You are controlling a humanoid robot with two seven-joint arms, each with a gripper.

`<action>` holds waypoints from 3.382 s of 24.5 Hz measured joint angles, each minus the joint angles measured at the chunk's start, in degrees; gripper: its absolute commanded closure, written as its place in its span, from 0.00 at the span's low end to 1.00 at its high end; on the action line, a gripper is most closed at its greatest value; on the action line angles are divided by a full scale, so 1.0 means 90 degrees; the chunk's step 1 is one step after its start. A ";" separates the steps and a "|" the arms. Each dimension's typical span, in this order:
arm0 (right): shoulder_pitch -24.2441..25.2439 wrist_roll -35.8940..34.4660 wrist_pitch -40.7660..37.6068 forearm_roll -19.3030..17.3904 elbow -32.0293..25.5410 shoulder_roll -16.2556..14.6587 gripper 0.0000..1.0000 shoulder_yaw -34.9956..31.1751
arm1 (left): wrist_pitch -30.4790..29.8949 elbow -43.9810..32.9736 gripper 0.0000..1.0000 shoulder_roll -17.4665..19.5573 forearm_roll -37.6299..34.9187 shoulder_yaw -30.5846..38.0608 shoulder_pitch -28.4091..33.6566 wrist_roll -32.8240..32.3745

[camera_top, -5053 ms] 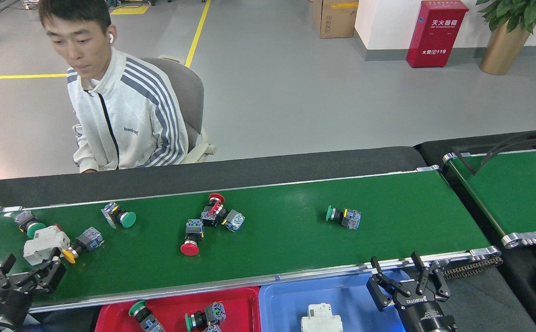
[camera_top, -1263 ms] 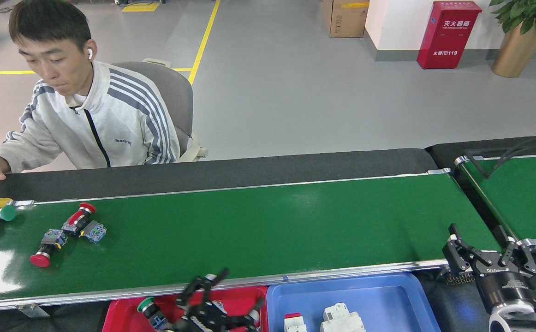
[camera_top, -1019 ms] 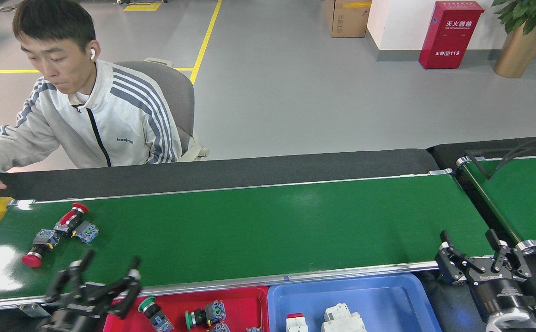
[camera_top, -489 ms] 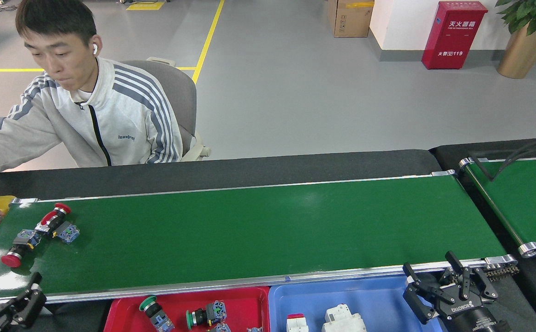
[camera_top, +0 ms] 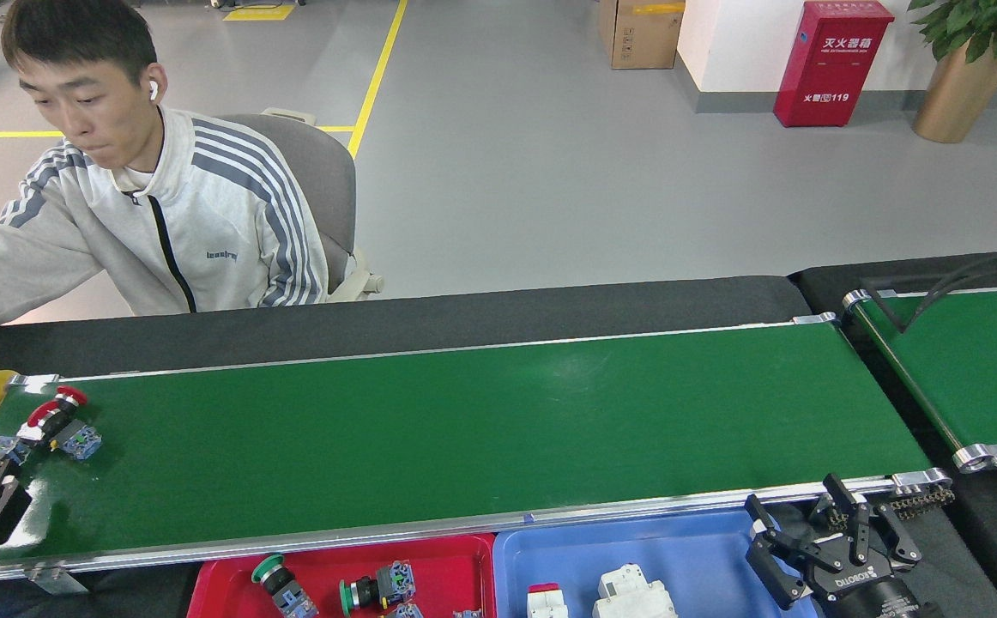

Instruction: Pick switch part from conveyor to tray

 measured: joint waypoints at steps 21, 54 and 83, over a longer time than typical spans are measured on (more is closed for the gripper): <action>0.0001 0.0001 -0.0041 -0.0010 0.0053 0.0000 0.02 0.0236 | -0.0556 0.1150 0.79 0.0072 0.0424 -0.1405 -0.0528 0.1098; -0.0005 -0.0004 0.0050 -0.0051 0.0032 0.0016 0.02 0.0150 | 0.0370 -0.5942 0.00 -0.0574 0.1782 -0.0379 0.4804 0.0113; 0.0013 -0.0023 0.0729 -0.0064 0.0146 0.0284 0.02 -0.0160 | 0.0165 -0.5587 0.00 -0.0368 0.2125 0.0165 0.5004 0.0114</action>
